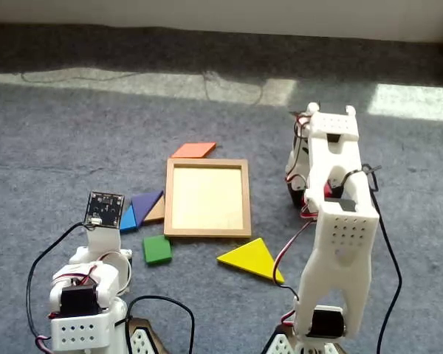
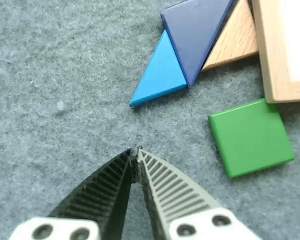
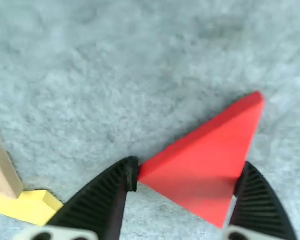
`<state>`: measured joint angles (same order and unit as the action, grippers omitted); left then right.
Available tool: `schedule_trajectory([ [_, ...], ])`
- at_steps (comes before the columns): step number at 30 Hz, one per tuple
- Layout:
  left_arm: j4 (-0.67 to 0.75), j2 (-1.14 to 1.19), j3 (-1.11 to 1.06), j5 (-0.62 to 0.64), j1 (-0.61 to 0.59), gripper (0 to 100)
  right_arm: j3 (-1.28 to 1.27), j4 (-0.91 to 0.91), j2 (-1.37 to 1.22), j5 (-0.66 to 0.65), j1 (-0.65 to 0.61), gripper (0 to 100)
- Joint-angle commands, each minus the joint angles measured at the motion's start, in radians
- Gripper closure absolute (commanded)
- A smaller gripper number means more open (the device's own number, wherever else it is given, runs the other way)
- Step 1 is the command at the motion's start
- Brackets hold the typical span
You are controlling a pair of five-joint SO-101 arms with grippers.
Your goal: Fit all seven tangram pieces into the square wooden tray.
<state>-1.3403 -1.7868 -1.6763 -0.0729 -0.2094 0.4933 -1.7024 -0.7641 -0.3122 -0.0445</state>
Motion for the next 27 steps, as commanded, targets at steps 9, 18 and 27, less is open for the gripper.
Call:
schedule_trajectory([
  [9, -0.005, -0.035, -0.019, 0.003, -0.013, 99, 0.015, -0.061, 0.251, -0.006, -0.016, 73.8],
  [18, -0.005, -0.035, -0.019, 0.003, -0.013, 99, -0.114, -0.058, 0.41, 0.098, -0.211, 73.8],
  [27, -0.005, -0.035, -0.019, 0.003, -0.013, 99, -0.128, 0.002, 0.464, 0.321, -0.429, 73.8],
])
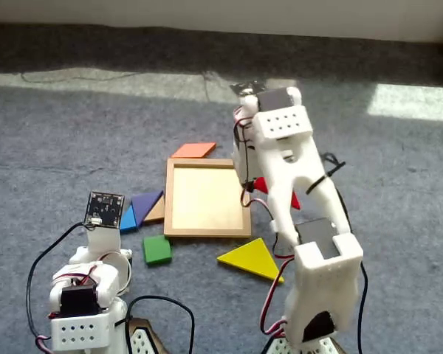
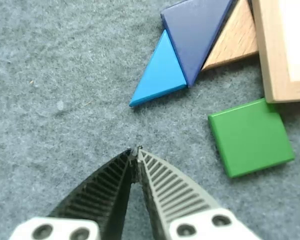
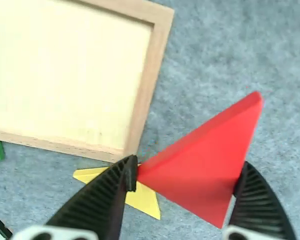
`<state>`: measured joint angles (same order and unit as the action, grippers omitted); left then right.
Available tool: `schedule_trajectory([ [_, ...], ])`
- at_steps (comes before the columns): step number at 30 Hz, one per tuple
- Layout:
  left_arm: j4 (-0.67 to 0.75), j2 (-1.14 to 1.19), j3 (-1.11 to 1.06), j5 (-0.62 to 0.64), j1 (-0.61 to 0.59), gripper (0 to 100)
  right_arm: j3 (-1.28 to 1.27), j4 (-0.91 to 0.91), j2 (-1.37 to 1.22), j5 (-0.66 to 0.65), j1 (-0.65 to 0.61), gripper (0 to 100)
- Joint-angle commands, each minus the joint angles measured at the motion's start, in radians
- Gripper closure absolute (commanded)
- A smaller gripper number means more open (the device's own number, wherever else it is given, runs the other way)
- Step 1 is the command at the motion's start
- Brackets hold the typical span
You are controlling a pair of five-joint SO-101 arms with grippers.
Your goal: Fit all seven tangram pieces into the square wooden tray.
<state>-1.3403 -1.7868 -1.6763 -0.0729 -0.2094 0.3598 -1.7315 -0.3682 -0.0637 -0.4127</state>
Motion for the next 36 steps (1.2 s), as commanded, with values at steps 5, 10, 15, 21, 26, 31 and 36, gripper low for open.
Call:
schedule_trajectory([
  [5, -0.005, -0.035, -0.019, 0.003, -0.013, 99, -0.061, 0.163, 0.068, 0.184, -0.122, 73.8],
  [10, -0.005, -0.035, -0.019, 0.003, -0.013, 99, -0.168, 0.326, 0.068, 0.253, -0.159, 73.8],
  [15, -0.005, -0.035, -0.019, 0.003, -0.013, 99, -0.24, 0.429, 0.067, 0.261, -0.188, 73.8],
  [21, -0.005, -0.035, -0.019, 0.003, -0.013, 99, -0.285, 0.493, 0.067, 0.261, -0.209, 73.8],
  [26, -0.005, -0.035, -0.019, 0.003, -0.013, 99, -0.292, 0.498, 0.067, 0.301, -0.229, 73.8],
  [31, -0.005, -0.035, -0.019, 0.003, -0.013, 99, -0.292, 0.498, 0.065, 0.376, -0.232, 73.6],
  [36, -0.005, -0.035, -0.019, 0.003, -0.013, 99, -0.294, 0.498, 0.065, 0.382, -0.232, 73.6],
])
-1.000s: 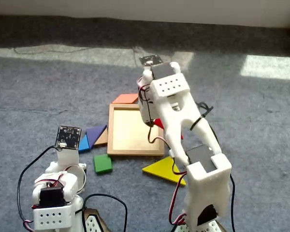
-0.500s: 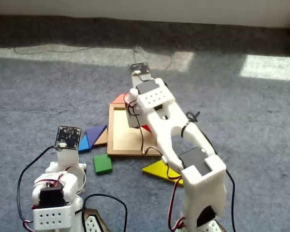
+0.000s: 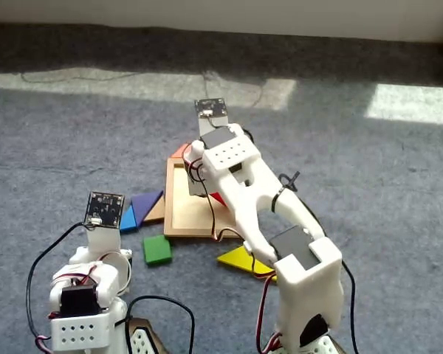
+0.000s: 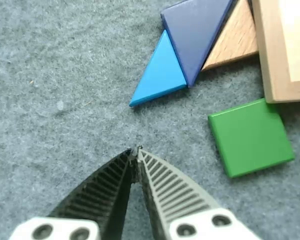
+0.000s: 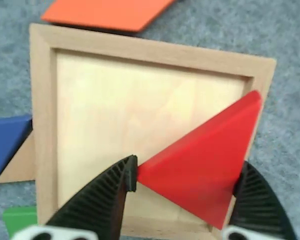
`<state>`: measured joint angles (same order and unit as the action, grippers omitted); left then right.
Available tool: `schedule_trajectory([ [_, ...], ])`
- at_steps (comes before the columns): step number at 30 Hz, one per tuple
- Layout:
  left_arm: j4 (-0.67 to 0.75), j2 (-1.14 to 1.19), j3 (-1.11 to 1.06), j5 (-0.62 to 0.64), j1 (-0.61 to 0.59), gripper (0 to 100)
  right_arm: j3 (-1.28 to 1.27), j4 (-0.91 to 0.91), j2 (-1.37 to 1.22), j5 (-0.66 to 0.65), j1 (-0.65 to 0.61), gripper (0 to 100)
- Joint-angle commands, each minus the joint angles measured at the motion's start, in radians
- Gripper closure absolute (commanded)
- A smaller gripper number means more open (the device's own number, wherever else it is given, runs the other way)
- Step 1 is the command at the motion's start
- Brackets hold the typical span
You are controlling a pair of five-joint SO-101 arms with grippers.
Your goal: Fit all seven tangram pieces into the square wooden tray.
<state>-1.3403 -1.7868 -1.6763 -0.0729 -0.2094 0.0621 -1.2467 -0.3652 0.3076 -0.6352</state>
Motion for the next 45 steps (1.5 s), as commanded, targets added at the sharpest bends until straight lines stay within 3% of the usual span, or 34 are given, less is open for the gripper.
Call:
schedule_trajectory([
  [1, -0.005, -0.035, -0.019, 0.003, -0.013, 99, 0.004, 0.013, 0.061, 0.011, -0.01, 73.6],
  [16, -0.005, -0.035, -0.019, 0.003, -0.013, 99, 0.102, -0.091, -0.11, 0.011, -0.012, 73.4],
  [24, -0.005, -0.035, -0.019, 0.003, -0.013, 99, 0.105, -0.096, -0.111, 0.086, -0.03, 59.9],
  [34, -0.005, -0.035, -0.019, 0.003, -0.013, 99, 0.154, -0.183, -0.071, 0.011, -0.044, 59.9],
  [42, -0.005, -0.035, -0.019, 0.003, -0.013, 99, 0.165, -0.196, -0.047, 0.006, -0.044, 73.8],
  [45, -0.005, -0.035, -0.019, 0.003, -0.013, 99, 0.165, -0.194, -0.044, -0.058, -0.044, 78.5],
])
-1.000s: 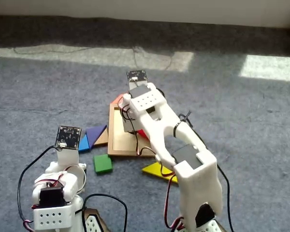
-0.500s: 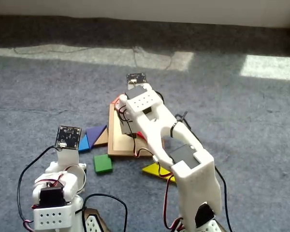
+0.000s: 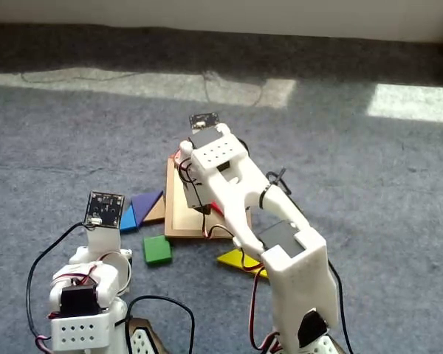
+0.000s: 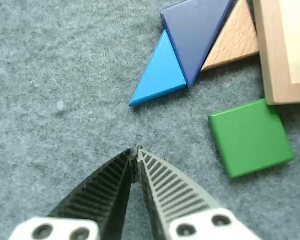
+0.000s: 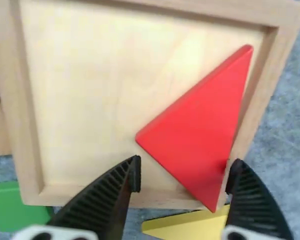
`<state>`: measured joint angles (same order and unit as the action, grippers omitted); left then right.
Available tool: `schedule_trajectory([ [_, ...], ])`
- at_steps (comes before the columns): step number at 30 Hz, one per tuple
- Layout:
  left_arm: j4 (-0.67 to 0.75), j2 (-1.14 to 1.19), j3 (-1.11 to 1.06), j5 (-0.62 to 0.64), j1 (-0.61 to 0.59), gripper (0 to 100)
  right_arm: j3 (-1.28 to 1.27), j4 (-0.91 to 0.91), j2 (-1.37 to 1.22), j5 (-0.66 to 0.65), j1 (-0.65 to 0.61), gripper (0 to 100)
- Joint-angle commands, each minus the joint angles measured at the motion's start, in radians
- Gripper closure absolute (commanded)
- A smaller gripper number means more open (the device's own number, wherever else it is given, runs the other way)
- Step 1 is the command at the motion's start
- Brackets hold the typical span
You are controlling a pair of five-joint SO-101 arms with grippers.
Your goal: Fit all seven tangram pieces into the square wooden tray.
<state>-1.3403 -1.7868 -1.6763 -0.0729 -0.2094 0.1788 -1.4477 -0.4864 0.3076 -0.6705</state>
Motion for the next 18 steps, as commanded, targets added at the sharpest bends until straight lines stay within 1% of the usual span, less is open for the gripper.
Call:
schedule_trajectory([
  [1, -0.005, -0.035, -0.019, 0.003, -0.013, 99, 0.048, 0.01, 0.077, -0.075, -0.008, 80.3],
  [3, -0.005, -0.035, -0.019, 0.003, -0.013, 99, 0.048, 0.016, 0.073, -0.087, -0.002, 83.9],
  [6, -0.005, -0.035, -0.019, 0.003, -0.013, 99, 0.045, 0.027, 0.071, -0.091, 0.016, 86.5],
  [13, -0.005, -0.035, -0.019, 0.003, -0.013, 99, 0.054, 0.019, 0.081, -0.092, 0.101, 86.8],
  [18, -0.005, -0.035, -0.019, 0.003, -0.013, 99, 0.058, -0.056, 0.085, -0.167, 0.082, 86.8],
])
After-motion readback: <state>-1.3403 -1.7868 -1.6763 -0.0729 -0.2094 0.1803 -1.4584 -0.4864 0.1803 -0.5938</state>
